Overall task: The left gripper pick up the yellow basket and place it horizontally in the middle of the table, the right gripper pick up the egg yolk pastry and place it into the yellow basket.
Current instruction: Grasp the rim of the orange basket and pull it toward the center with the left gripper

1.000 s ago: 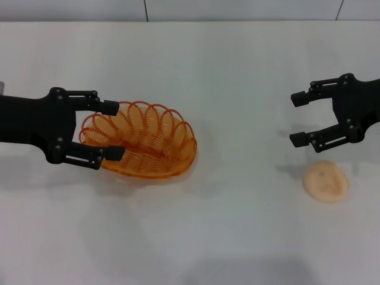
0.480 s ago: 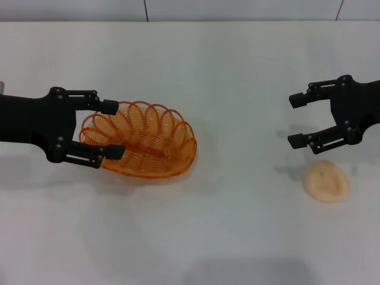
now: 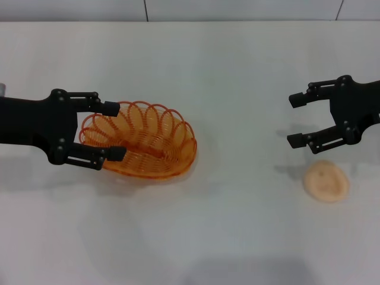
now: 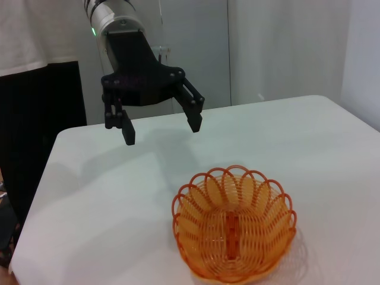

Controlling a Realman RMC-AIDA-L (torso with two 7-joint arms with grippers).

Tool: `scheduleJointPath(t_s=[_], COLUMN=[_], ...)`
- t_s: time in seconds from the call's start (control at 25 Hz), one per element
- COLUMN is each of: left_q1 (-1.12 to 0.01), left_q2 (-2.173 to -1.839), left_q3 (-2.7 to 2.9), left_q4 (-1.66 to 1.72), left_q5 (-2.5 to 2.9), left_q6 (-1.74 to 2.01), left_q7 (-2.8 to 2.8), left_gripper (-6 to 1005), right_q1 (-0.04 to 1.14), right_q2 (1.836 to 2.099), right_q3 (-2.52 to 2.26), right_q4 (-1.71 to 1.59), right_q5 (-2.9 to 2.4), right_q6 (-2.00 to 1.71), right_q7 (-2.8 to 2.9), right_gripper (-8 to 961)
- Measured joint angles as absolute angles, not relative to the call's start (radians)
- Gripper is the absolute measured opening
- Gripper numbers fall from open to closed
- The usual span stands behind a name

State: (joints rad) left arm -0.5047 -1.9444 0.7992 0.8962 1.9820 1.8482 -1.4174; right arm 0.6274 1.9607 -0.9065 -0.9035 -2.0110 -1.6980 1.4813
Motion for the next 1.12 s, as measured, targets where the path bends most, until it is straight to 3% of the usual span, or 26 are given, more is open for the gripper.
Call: scheduleJointPath(t_s=[0.4, 0.84, 1.12], left_q1=[-0.502, -0.502, -0.586], left_q2=[-1.946, -1.946, -1.926], left_q3=[0.796, 0.797, 0.796], left_q4=[0.901, 1.189, 1.246], left_q5=[1.982, 2.070, 2.329], left_q6=[1.846, 1.829, 1.823], left_q7=[-1.451, -2.018, -2.326], left_gripper=[858, 857, 857], right_q1=[0.626, 0.608, 0.604], right_q2=[1.961, 1.964, 1.972], right_q3=[-0.905, -0.897, -0.901], right_q4=[-0.904, -0.904, -0.906], right_q5=[-2.011, -2.003, -2.002], right_q6=[-1.698, -1.697, -1.686], right_q7=[1.473, 1.458, 1.443], right_gripper=[834, 832, 831])
